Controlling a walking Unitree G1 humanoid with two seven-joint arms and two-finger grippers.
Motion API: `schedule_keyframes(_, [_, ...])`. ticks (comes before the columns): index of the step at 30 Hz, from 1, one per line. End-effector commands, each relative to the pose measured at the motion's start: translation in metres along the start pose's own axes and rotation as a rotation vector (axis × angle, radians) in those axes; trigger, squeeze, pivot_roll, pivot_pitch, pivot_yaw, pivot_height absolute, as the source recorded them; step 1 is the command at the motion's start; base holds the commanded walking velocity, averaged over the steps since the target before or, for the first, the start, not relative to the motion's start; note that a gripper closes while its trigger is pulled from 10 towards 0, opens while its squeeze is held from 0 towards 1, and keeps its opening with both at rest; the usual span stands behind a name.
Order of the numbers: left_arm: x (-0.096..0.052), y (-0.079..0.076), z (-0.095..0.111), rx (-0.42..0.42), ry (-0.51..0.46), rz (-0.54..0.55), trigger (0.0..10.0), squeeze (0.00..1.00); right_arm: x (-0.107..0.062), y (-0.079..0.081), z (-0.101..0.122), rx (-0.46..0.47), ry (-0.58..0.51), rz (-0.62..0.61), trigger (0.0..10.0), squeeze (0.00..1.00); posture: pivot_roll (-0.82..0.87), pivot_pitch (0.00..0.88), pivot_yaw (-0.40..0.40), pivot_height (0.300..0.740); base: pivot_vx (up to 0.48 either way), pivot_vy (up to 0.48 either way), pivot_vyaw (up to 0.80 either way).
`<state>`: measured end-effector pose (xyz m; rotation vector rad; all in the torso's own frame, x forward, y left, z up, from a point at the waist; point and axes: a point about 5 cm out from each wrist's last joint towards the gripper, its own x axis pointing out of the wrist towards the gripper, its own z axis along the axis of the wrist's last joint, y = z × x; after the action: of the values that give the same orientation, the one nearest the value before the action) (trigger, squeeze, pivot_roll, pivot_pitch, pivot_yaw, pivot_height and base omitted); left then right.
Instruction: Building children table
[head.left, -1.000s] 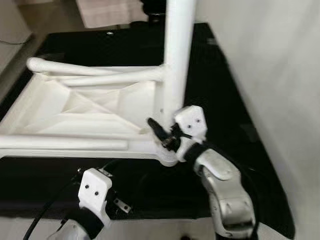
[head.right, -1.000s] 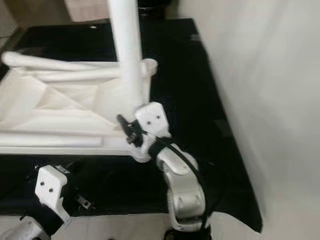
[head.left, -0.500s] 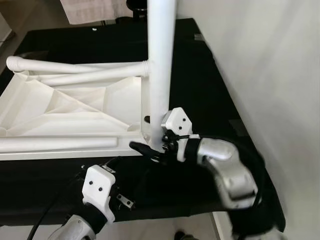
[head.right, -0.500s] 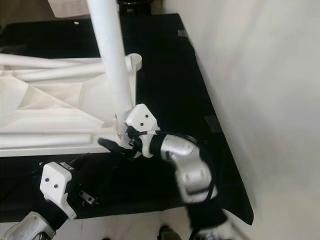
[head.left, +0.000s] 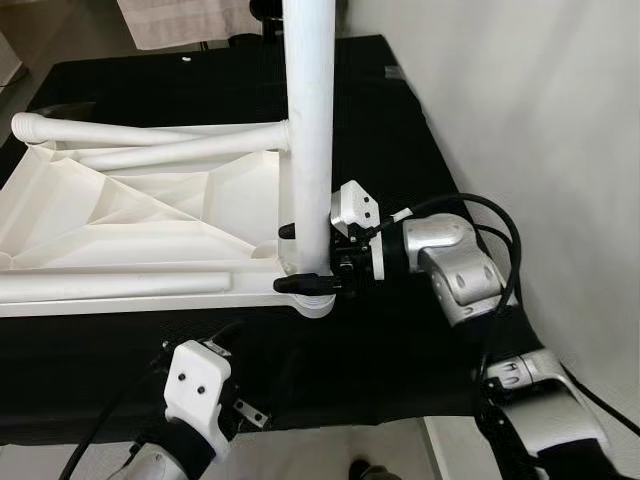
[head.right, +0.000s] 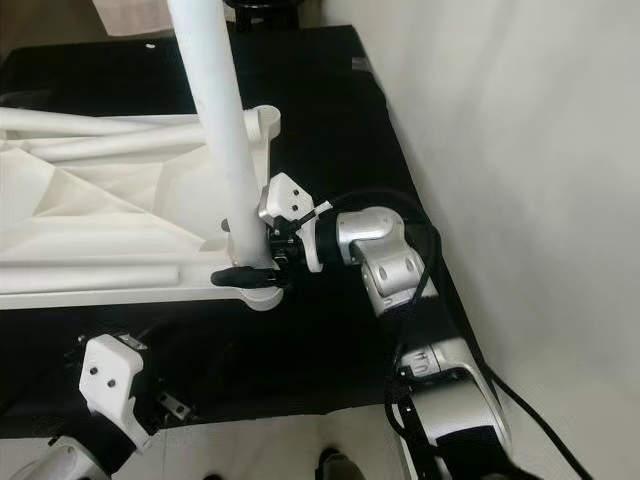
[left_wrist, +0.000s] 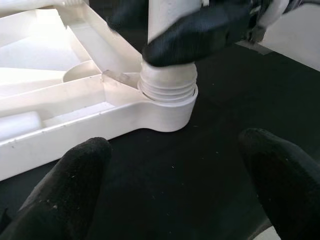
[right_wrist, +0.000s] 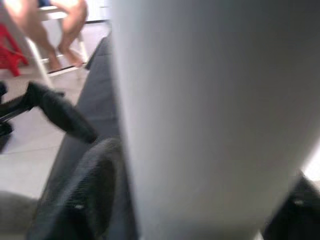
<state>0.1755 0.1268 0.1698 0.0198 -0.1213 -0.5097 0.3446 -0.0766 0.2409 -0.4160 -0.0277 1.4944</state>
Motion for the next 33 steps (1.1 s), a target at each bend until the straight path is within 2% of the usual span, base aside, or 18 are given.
schedule_keyframes(1, [-0.003, -0.002, 0.0, -0.003, 0.015, -0.003, 10.0, 0.0, 0.007, 0.003, 0.002, -0.014, -0.002, 0.061, 0.0, 0.0, 0.04, 0.306, -0.002, 0.74, 0.0, 0.0, 0.0])
schedule_keyframes(8, [-0.005, -0.002, 0.0, -0.006, 0.024, -0.008, 10.0, 0.0, 0.0, 0.002, 0.003, 0.006, -0.034, 0.111, 0.0, 0.0, 0.04, 0.308, 0.01, 0.74, 0.0, 0.0, 0.0])
schedule_keyframes(13, [-0.005, -0.002, -0.001, -0.007, 0.026, -0.01, 10.0, 0.0, -0.007, 0.004, 0.001, 0.022, -0.07, 0.043, 0.0, 0.0, 0.04, 0.305, 0.014, 0.74, 0.0, 0.0, 0.0])
schedule_keyframes(14, [-0.005, -0.002, -0.001, -0.008, 0.027, -0.011, 10.0, 0.0, -0.013, 0.007, -0.003, 0.038, -0.091, -0.029, 0.0, 0.0, 0.02, 0.302, 0.007, 0.74, 0.0, 0.0, 0.0])
schedule_keyframes(16, [-0.005, -0.002, -0.001, -0.008, 0.027, -0.011, 10.0, 0.0, -0.013, 0.007, -0.003, 0.038, -0.091, -0.029, 0.0, 0.0, 0.02, 0.302, 0.007, 0.74, 0.0, 0.0, 0.0])
schedule_keyframes(17, [-0.004, -0.002, -0.001, -0.009, 0.027, -0.013, 10.0, 0.0, -0.017, 0.014, -0.009, 0.061, -0.099, -0.155, 0.0, 0.0, 0.02, 0.302, 0.006, 0.74, 0.0, 0.0, 0.0])
schedule_keyframes(18, [-0.005, -0.001, -0.002, -0.007, 0.027, -0.013, 10.0, 0.0, -0.01, 0.022, -0.022, 0.117, -0.038, -0.579, 0.0, 0.0, 0.02, 0.299, -0.012, 0.74, 0.0, 0.0, 0.0])
schedule_keyframes(20, [-0.005, -0.001, -0.002, -0.007, 0.027, -0.013, 10.0, 0.0, -0.01, 0.022, -0.022, 0.117, -0.038, -0.579, 0.0, 0.0, 0.02, 0.299, -0.012, 0.74, 0.0, 0.0, 0.0])
schedule_keyframes(21, [-0.005, 0.002, -0.001, -0.003, 0.027, -0.011, 10.0, 0.0, -0.021, 0.075, -0.053, 0.519, 0.081, -1.204, 0.0, 0.0, 0.0, 0.3, -0.01, 0.74, 0.0, 0.0, 0.0])
schedule_keyframes(22, [-0.005, 0.002, -0.001, -0.003, 0.027, -0.011, 10.0, 0.0, -0.021, 0.075, -0.053, 0.519, 0.081, -1.204, 0.0, 0.0, 0.0, 0.3, -0.01, 0.74, 0.0, 0.0, 0.0])
schedule_keyframes(23, [-0.004, 0.003, -0.002, 0.0, 0.026, -0.012, 10.0, 0.0, -0.008, 0.093, -0.057, 0.555, 0.126, -1.196, 0.0, 0.0, -0.01, 0.294, 0.018, 0.74, 0.0, 0.0, 0.0])
schedule_keyframes(24, [-0.004, 0.003, -0.002, 0.0, 0.026, -0.012, 10.0, 0.0, -0.008, 0.093, -0.057, 0.555, 0.126, -1.196, 0.0, 0.0, -0.01, 0.294, 0.018, 0.74, 0.0, 0.0, 0.0])
schedule_keyframes(25, [-0.003, 0.004, -0.002, 0.002, 0.025, -0.013, 10.0, 0.0, 0.006, 0.102, -0.056, 0.542, 0.124, -1.103, 0.0, 0.0, -0.01, 0.294, 0.018, 0.74, 0.0, 0.0, 0.0])
schedule_keyframes(26, [-0.001, 0.004, -0.003, 0.004, 0.026, -0.018, 10.0, 0.0, 0.017, 0.098, -0.054, 0.487, 0.108, -1.039, 0.0, 0.0, 0.0, 0.271, 0.018, 0.74, 0.0, 0.0, 0.0])
schedule_keyframes(28, [0.0, 0.005, -0.005, 0.008, 0.029, -0.022, 10.0, 0.0, 0.026, 0.09, -0.052, 0.445, 0.089, -0.989, 0.0, 0.0, 0.02, 0.25, 0.006, 0.74, 0.0, 0.0, 0.0])
schedule_keyframes(31, [0.001, 0.006, -0.006, 0.011, 0.029, -0.019, 10.0, 0.0, 0.03, 0.08, -0.05, 0.44, 0.071, -0.98, 0.0, 0.0, 0.01, 0.24, 0.0, 0.74, 0.0, 0.0, 0.0])
schedule_keyframes(32, [0.003, 0.009, -0.006, 0.022, 0.022, 0.004, 10.0, 0.0, 0.038, 0.068, -0.046, 0.433, 0.04, -0.928, 10.0, 0.0, 0.02, 0.238, -0.011, 0.74, 0.0, 0.0, 0.0])
schedule_keyframes(33, [0.003, 0.009, -0.006, 0.022, 0.022, 0.004, 10.0, 0.0, 0.038, 0.068, -0.046, 0.433, 0.04, -0.928, 10.0, 0.0, 0.02, 0.238, -0.011, 0.74, 0.0, 0.0, 0.0])
